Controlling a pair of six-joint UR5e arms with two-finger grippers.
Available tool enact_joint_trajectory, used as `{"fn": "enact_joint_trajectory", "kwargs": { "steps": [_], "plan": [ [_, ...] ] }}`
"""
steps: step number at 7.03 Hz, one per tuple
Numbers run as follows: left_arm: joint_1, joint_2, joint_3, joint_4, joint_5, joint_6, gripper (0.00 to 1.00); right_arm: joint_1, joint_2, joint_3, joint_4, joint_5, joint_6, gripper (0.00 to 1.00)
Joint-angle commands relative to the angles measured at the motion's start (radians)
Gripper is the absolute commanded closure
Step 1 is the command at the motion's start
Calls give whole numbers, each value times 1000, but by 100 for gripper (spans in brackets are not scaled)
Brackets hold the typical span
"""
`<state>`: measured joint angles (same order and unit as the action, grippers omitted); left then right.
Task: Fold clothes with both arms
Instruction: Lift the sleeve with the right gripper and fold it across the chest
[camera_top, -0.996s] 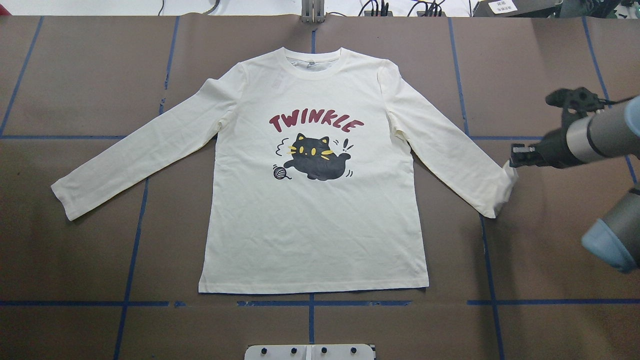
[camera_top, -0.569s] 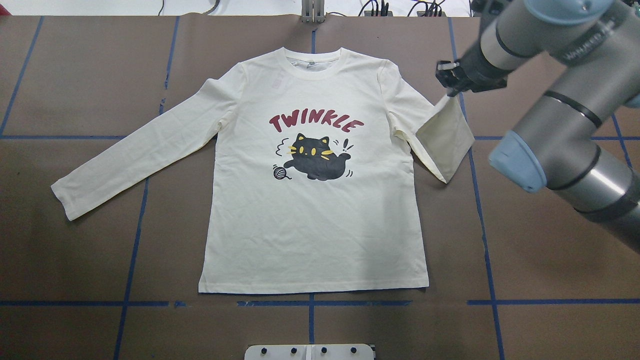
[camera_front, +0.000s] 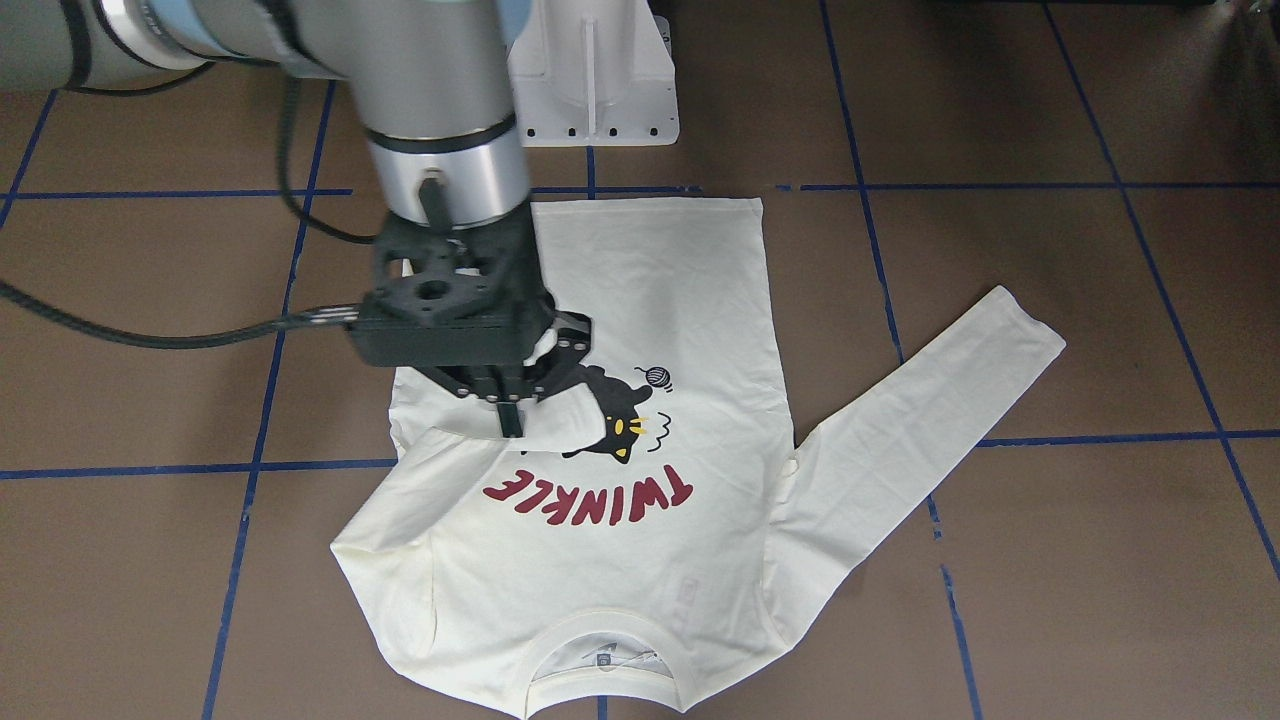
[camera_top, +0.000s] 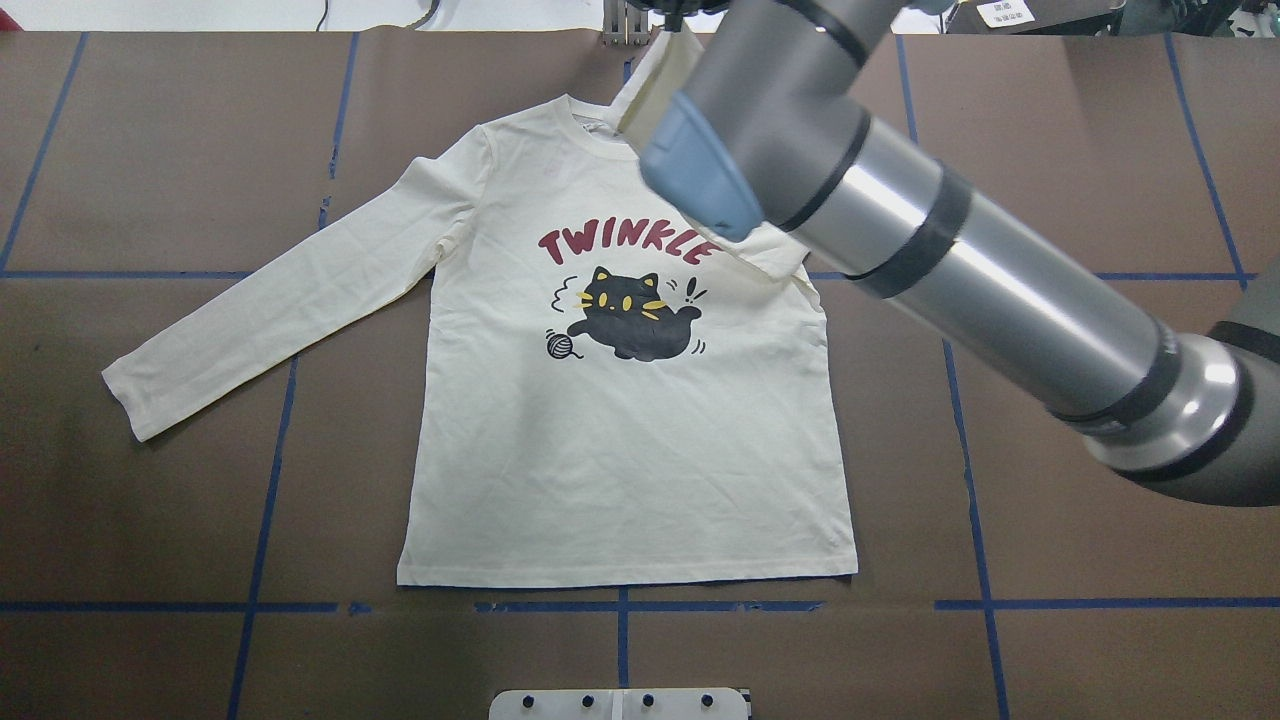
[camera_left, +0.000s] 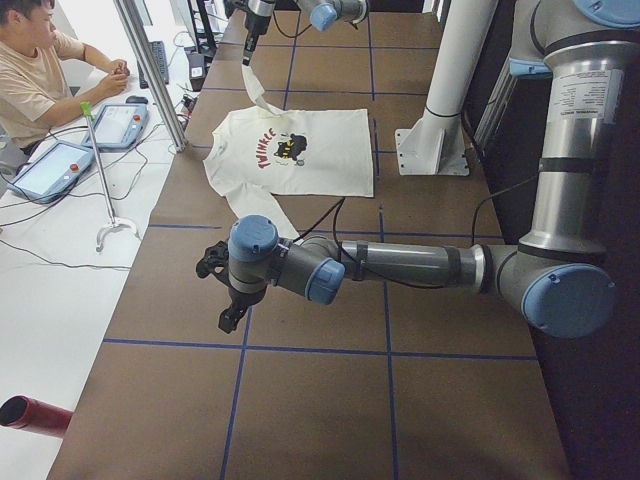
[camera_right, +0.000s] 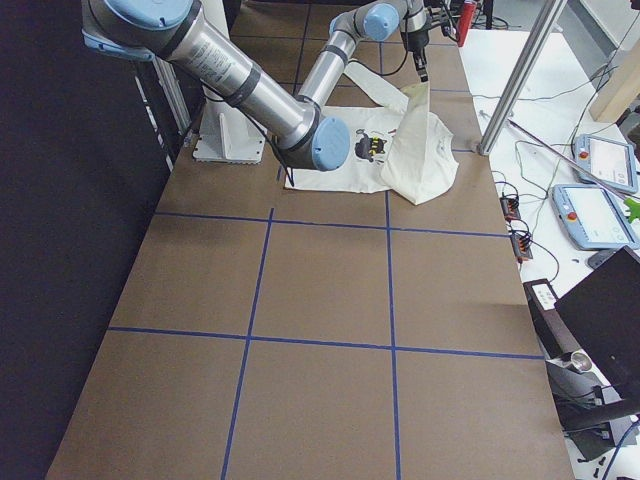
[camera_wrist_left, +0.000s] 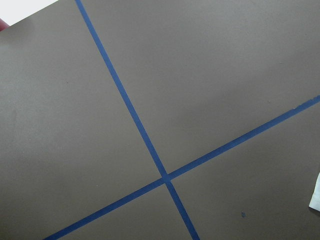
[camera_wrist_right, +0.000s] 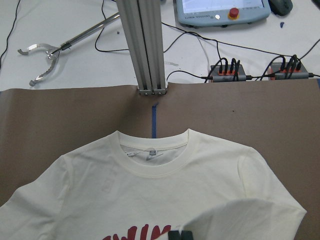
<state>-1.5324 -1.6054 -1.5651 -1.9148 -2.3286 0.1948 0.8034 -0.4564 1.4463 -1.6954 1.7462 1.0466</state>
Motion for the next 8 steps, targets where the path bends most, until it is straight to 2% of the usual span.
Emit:
{"fn": "enact_joint_trajectory", "kwargs": {
  "steps": [1, 2, 3, 4, 5, 6, 8],
  "plan": [
    [0, 1, 11, -1, 0, 0, 1, -186, 56, -261, 264, -222, 94, 100],
    [0, 1, 11, 0, 0, 0, 1, -240, 79, -387, 390, -320, 110, 100],
    [0, 2, 11, 0, 0, 0, 1, -251, 123, -455, 431, -332, 169, 100],
    [0, 2, 19, -1, 0, 2, 1, -253, 206, -548, 433, -332, 269, 94],
    [0, 2, 20, -1, 0, 2, 1, -254, 250, -591, 433, -332, 339, 54],
    [0, 2, 22, -1, 0, 2, 1, -256, 255, -593, 433, -330, 355, 4],
    [0, -13, 11, -6, 0, 5, 1, -231, 262, -593, 428, -291, 383, 0]
  ]
}}
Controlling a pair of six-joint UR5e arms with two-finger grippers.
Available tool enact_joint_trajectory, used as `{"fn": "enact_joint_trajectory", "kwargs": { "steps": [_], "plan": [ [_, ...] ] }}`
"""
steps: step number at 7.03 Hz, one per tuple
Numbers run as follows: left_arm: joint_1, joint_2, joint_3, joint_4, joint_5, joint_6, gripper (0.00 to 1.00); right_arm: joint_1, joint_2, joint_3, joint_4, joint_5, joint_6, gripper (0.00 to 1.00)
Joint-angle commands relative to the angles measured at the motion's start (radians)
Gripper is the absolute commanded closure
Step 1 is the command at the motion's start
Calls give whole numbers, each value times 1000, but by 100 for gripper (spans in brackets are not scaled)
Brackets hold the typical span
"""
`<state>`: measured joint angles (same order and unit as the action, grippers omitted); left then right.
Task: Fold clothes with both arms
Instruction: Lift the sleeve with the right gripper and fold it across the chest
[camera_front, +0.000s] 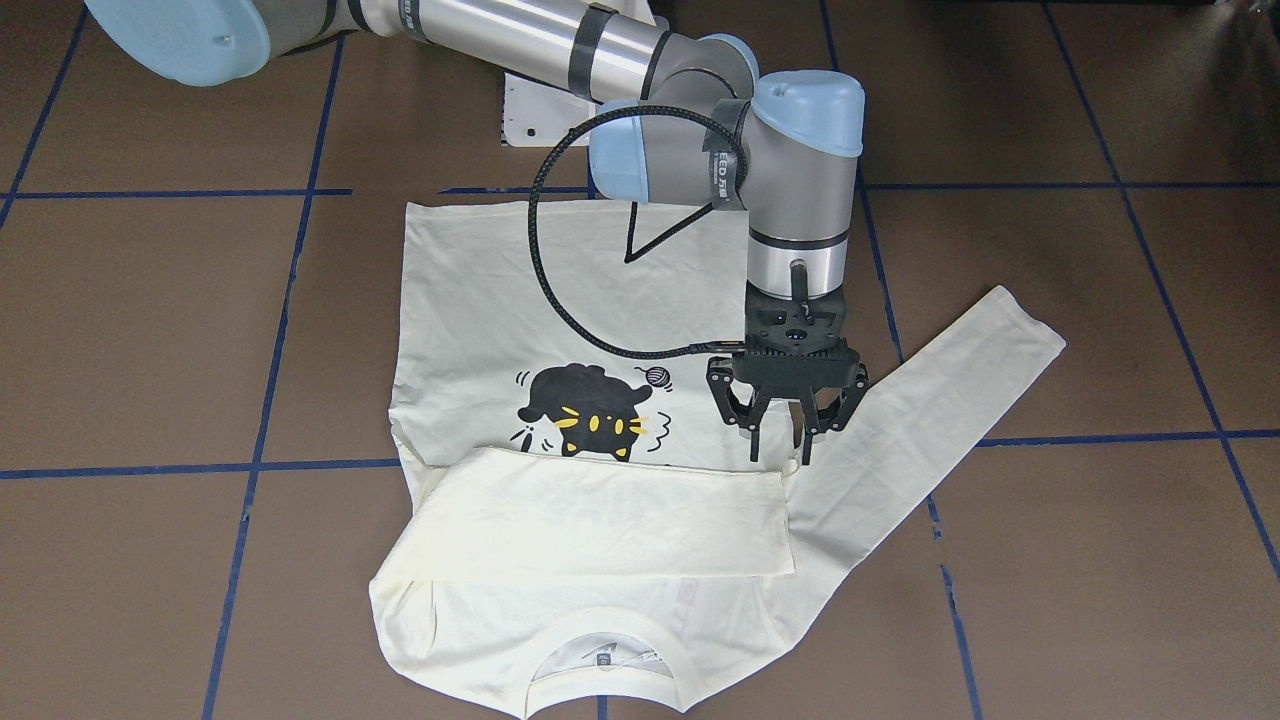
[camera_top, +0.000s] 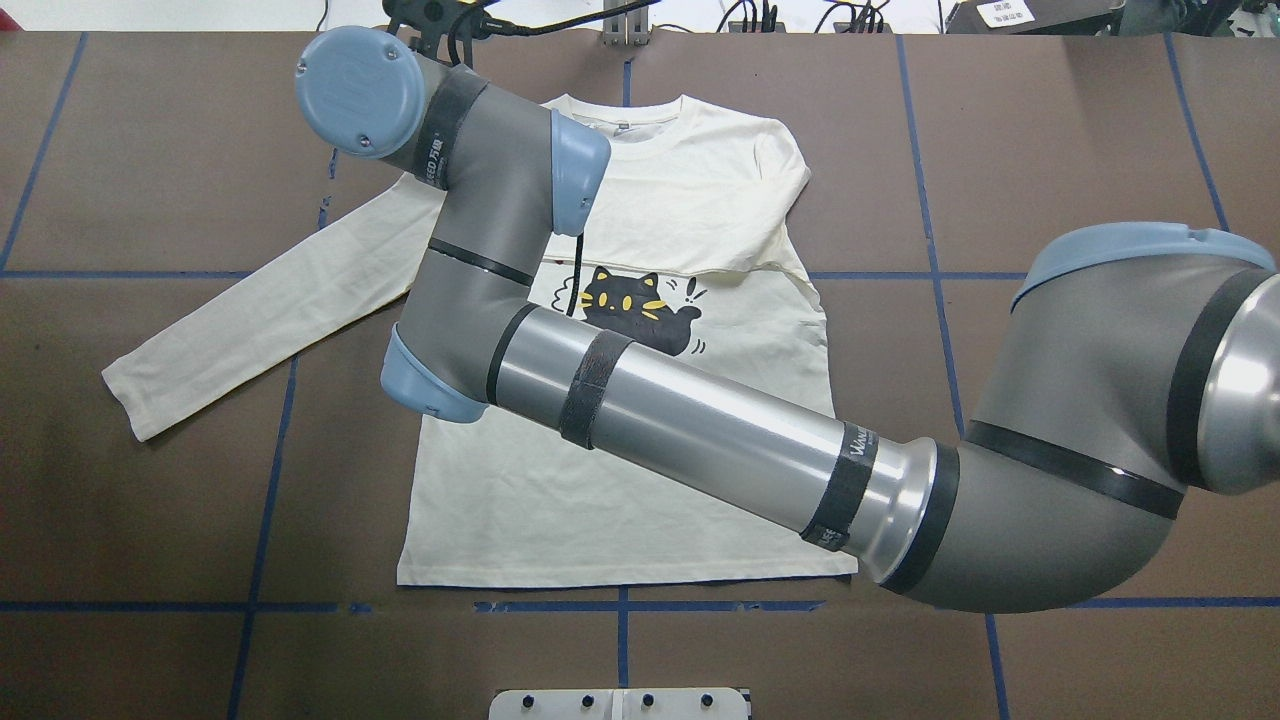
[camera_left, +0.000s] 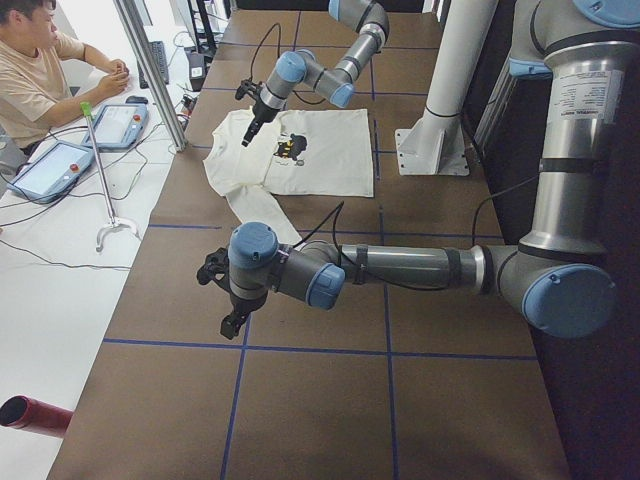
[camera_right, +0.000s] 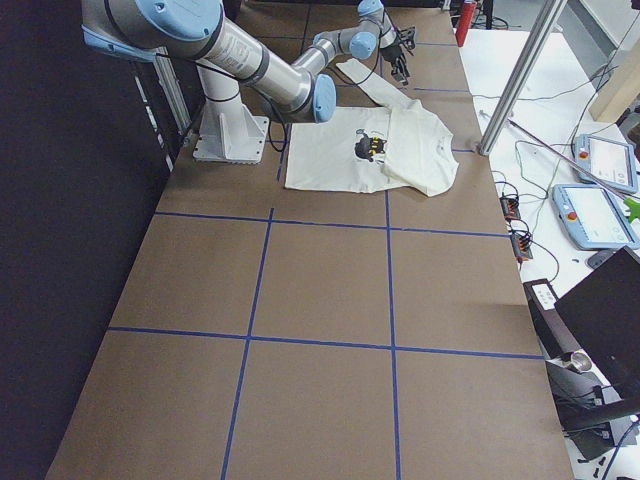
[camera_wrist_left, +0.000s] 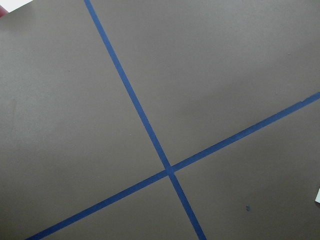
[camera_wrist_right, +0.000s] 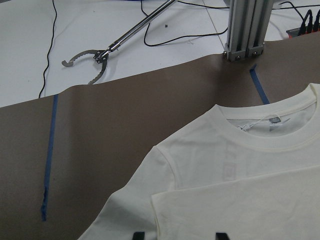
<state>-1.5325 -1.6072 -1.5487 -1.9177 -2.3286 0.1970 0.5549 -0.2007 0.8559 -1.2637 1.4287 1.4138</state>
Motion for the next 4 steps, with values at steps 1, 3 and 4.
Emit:
{"fn": "enact_joint_trajectory", "kwargs": {
  "steps": [1, 3, 4],
  "plan": [
    [3, -32, -2, -102, 2, 2, 1, 76, 4, -2, -38, 171, 5, 0],
    [5, -80, 47, -416, 2, -36, 1, 187, -55, 100, -229, 364, -118, 0],
    [11, -91, 47, -444, -17, -188, 1, 248, -177, 267, -306, 450, -233, 0]
  ]
}}
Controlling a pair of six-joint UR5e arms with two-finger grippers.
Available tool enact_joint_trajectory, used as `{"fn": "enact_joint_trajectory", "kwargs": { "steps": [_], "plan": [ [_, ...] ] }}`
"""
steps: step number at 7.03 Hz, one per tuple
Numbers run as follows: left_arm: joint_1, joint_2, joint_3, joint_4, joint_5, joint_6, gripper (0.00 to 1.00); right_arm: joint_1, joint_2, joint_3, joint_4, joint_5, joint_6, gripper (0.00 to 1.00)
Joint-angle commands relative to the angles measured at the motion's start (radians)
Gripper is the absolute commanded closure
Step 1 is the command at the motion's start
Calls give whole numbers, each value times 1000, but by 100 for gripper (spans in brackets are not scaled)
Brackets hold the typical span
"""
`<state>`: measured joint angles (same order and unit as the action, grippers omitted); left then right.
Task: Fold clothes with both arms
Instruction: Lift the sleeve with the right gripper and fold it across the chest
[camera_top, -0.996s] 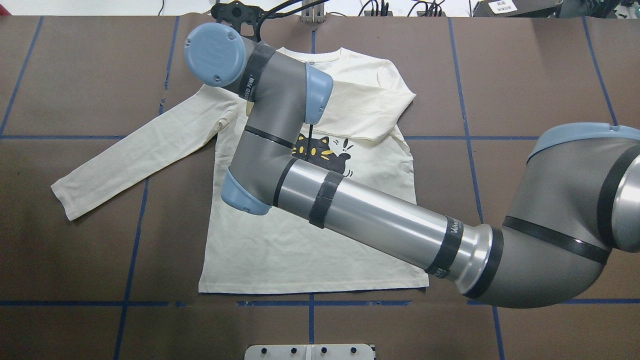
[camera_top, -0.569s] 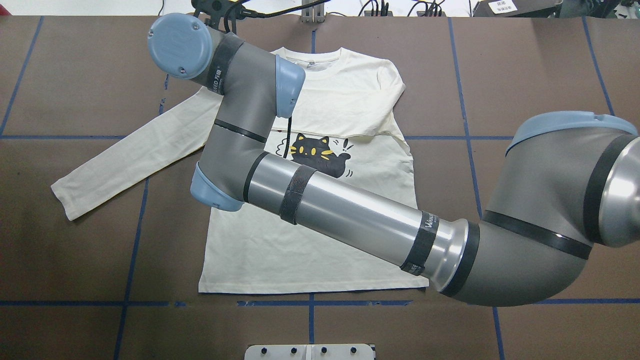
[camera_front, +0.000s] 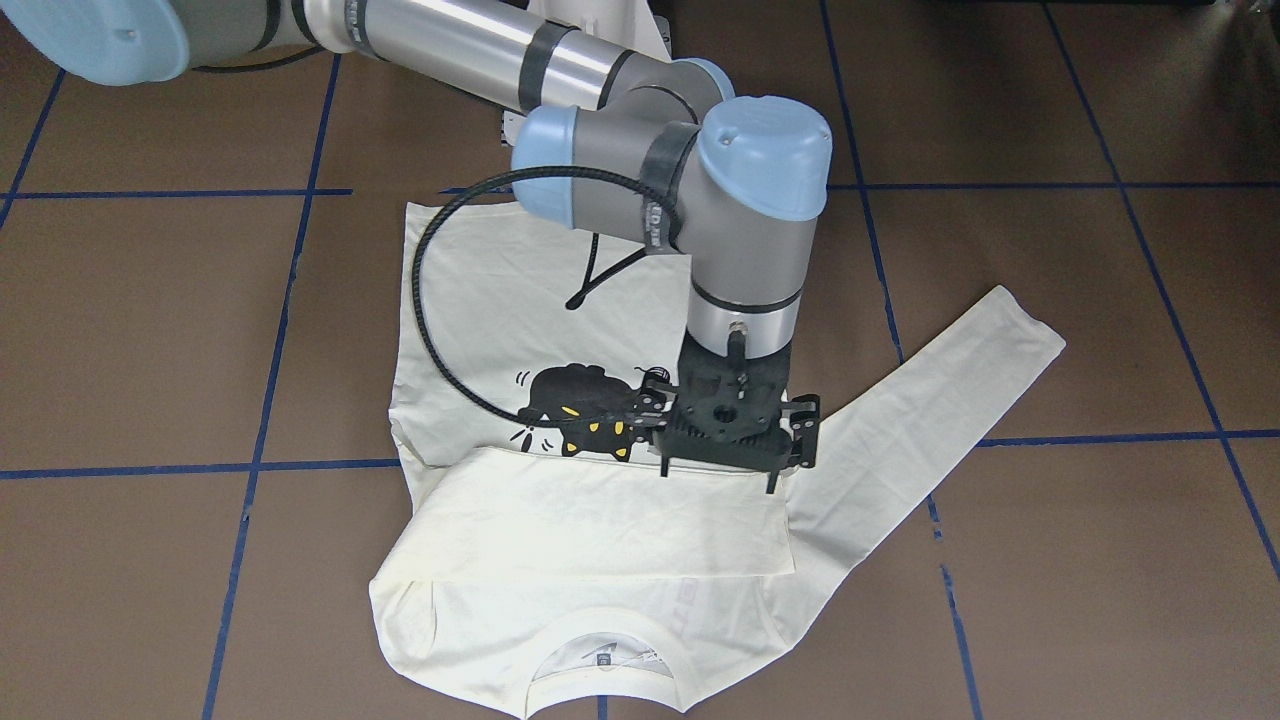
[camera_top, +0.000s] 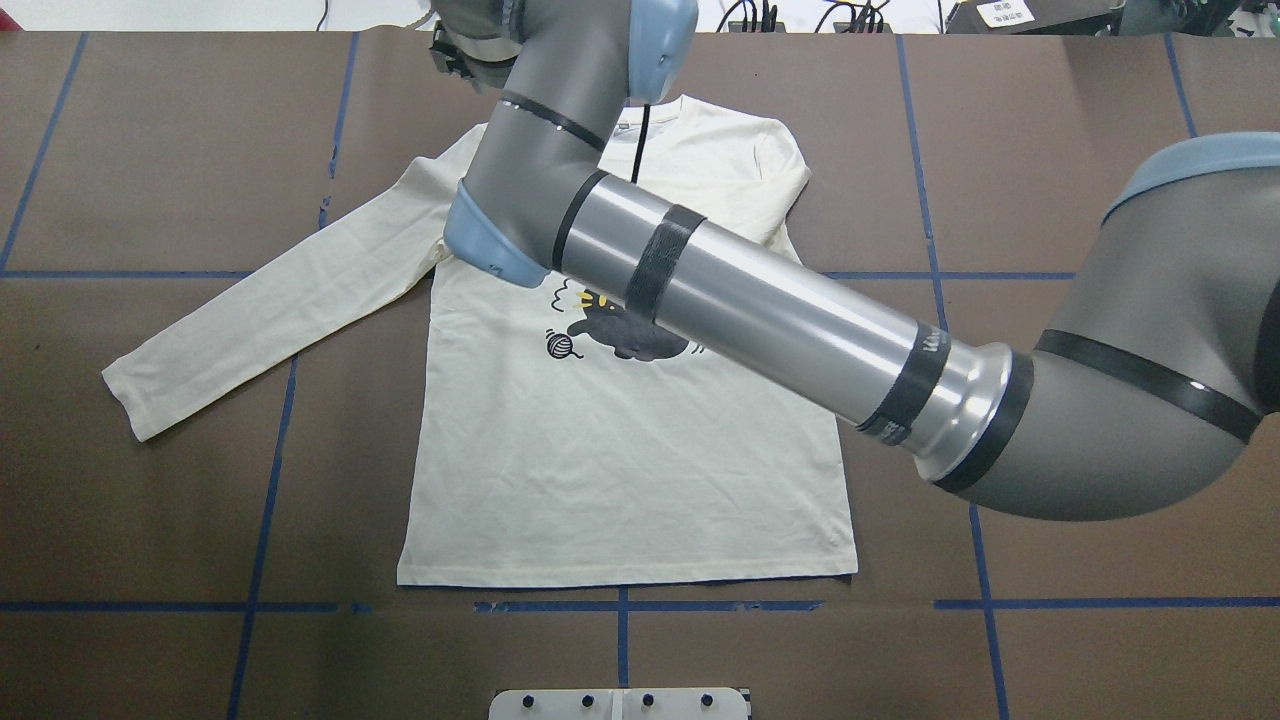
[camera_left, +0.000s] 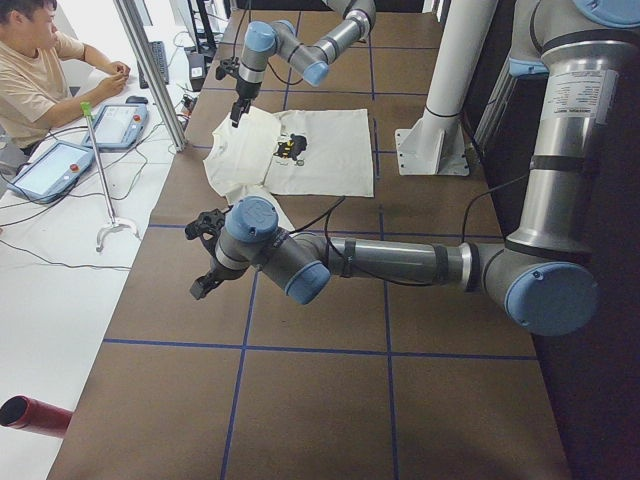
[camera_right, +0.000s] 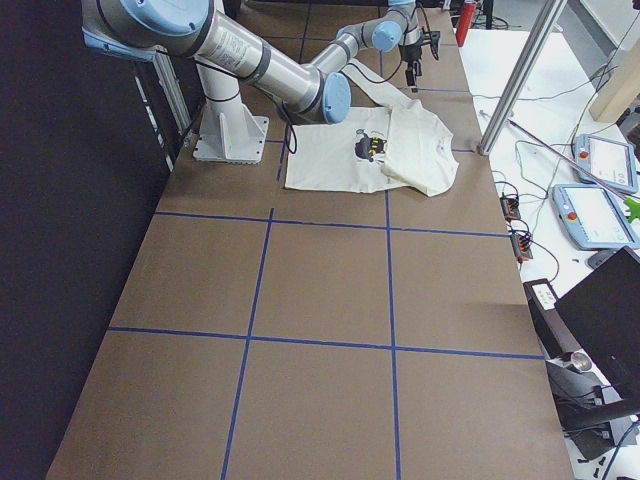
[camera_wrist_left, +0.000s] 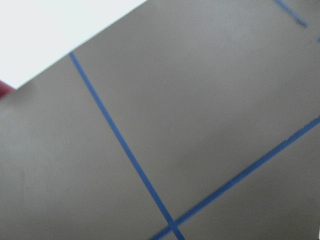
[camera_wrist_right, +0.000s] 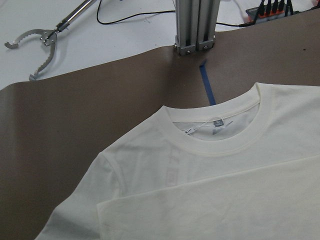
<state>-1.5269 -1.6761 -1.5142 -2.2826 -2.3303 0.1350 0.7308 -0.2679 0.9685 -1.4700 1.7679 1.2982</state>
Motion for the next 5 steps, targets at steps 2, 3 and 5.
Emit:
{"fn": "enact_joint_trajectory", "kwargs": {
  "steps": [2, 3, 5],
  "plan": [
    [130, 18, -3, -176, -125, -156, 0, 215, -335, 347, -142, 259, -386, 0],
    [192, 24, -18, -186, -132, -240, 0, 279, -455, 433, -145, 296, -527, 0],
    [354, 222, -203, -187, 75, -334, 0, 395, -682, 594, -145, 379, -763, 0]
  ]
}}
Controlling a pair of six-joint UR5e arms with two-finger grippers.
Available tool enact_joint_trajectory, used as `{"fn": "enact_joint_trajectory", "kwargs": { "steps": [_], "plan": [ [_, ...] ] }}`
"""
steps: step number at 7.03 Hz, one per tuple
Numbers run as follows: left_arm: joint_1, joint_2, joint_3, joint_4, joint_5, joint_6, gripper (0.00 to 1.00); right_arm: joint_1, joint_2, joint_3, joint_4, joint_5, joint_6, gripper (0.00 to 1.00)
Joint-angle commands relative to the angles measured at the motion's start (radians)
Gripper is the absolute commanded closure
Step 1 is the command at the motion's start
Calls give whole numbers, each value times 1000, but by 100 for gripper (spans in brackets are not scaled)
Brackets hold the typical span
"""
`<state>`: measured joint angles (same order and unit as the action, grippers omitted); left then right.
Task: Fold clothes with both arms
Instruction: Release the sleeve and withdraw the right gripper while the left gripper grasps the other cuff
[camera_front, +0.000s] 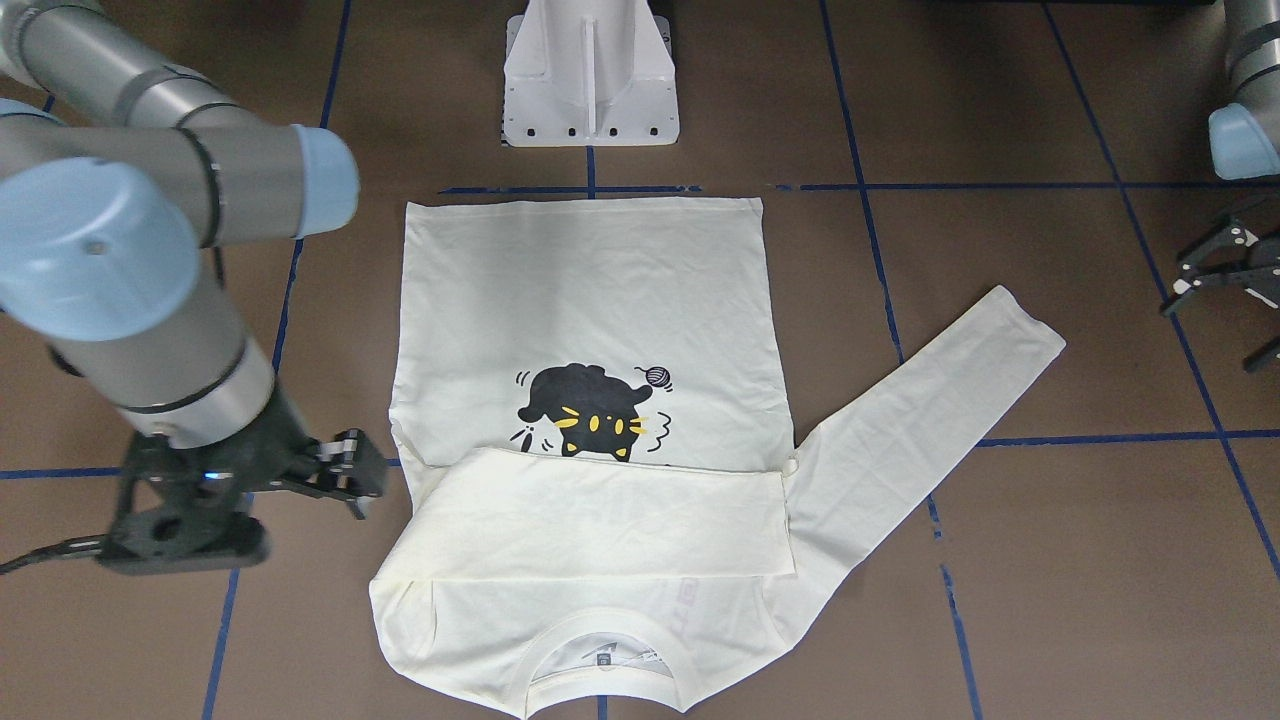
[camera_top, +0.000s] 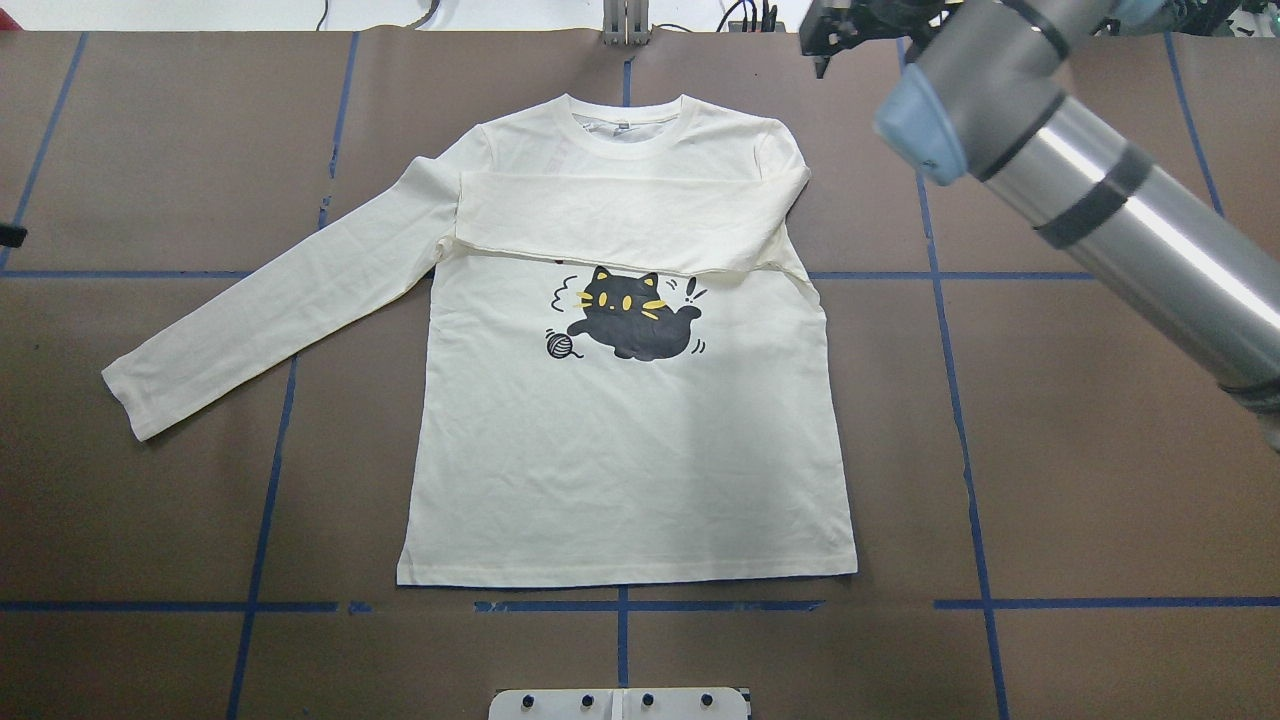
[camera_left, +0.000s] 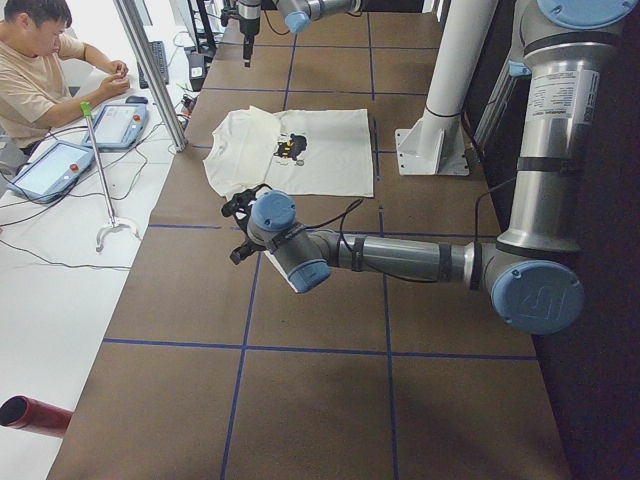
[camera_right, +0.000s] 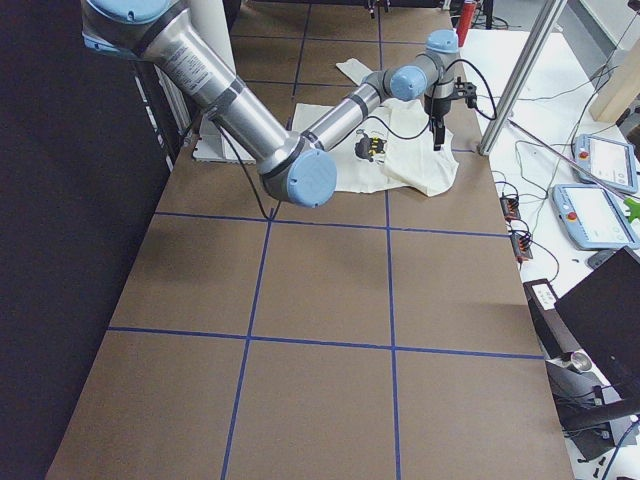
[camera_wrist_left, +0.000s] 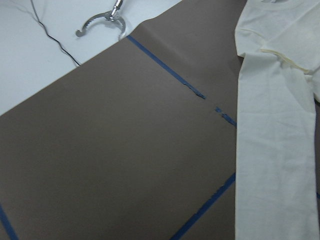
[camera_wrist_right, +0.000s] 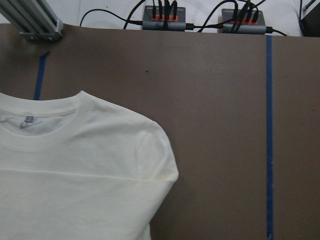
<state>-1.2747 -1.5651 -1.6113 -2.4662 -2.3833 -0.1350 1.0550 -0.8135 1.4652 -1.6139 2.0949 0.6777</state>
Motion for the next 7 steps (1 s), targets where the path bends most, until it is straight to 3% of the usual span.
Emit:
{"fn": "enact_joint_trajectory", "kwargs": {
  "steps": [1, 2, 4, 5, 7],
  "plan": [
    [206, 176, -169, -2, 233, -108, 0, 101, -227, 157, -1, 60, -202, 0],
    [318, 219, -189, -3, 331, -144, 0, 117, -298, 212, -1, 62, -229, 0],
    [510, 235, -181, -2, 471, -233, 0, 117, -341, 236, 11, 60, -231, 0],
    [549, 235, -176, -2, 511, -244, 1, 117, -349, 244, 12, 60, -230, 0],
    [566, 228, -154, 3, 547, -242, 21, 117, -371, 268, 11, 57, -227, 0]
  ]
}}
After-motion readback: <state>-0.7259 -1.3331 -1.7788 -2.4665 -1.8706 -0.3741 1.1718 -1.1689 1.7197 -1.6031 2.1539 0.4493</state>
